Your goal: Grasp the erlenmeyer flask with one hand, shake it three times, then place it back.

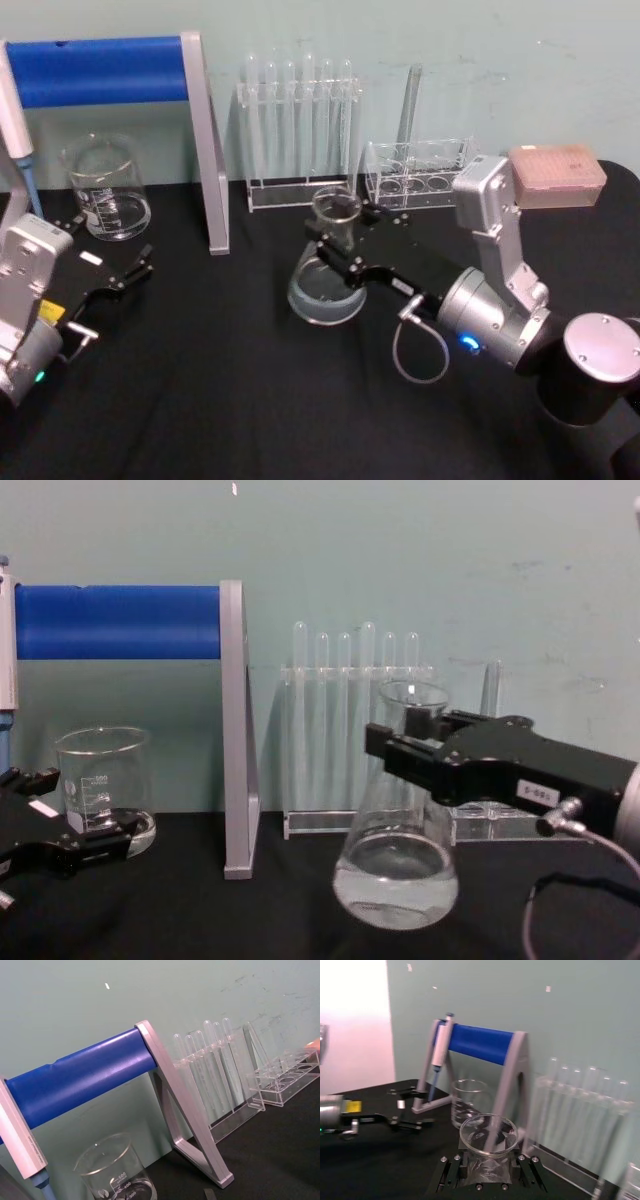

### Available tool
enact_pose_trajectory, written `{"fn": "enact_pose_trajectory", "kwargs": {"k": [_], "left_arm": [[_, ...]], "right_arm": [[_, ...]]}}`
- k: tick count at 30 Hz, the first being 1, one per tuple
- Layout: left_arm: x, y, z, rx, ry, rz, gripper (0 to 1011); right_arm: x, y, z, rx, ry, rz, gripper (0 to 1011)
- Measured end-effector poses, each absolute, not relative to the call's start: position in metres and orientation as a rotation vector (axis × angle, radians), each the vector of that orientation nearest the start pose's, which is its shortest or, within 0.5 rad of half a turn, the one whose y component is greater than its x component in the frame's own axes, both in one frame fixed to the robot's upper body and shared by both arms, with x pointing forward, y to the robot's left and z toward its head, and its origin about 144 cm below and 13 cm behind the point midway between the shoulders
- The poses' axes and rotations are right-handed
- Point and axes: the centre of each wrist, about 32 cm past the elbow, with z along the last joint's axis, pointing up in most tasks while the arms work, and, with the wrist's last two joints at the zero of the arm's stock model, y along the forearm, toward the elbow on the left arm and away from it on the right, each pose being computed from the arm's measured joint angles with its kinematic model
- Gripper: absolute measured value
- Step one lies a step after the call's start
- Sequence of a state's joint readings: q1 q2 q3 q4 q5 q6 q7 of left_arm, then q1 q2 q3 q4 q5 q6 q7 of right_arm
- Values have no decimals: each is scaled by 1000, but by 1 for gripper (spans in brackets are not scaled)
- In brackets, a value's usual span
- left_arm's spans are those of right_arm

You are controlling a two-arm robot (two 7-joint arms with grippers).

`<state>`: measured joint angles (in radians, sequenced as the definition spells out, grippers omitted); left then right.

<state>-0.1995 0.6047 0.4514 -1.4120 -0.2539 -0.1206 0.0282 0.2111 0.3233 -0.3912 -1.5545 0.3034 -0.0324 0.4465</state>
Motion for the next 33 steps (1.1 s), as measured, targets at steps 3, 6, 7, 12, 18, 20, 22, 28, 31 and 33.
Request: {"fn": "enact_pose_trajectory", "kwargs": {"k": [3,6,7,12,18,20,22,28,31,33], "left_arm": [[489,310,1140,304,-285,1248,1001],[489,310,1140,304,-285,1248,1001],[489,310,1140,304,-285,1248,1001],[489,310,1140,304,-285,1248,1001],[489,310,1140,305,-285,1248,1001],[489,310,1140,304,-285,1248,1001],[489,310,1140,304,-285,1248,1001],[489,310,1140,304,-285,1248,1001],[489,310,1140,304,-285,1248,1001],[489,310,1140,304,-285,1248,1001]], "right_arm": [[494,-199,1184,14,-117,-723,449],[491,-194,1185,15,-114,-689,449],[491,-193,1184,15,-112,-681,449],[486,-187,1182,8,-102,-631,449],[482,-182,1180,-2,-97,-586,449],[482,-181,1180,-3,-97,-581,449],[482,-181,1180,-3,-98,-578,449],[484,-185,1182,3,-108,-609,449],[486,-190,1183,5,-115,-644,449],[488,-195,1184,5,-120,-675,449]]}}
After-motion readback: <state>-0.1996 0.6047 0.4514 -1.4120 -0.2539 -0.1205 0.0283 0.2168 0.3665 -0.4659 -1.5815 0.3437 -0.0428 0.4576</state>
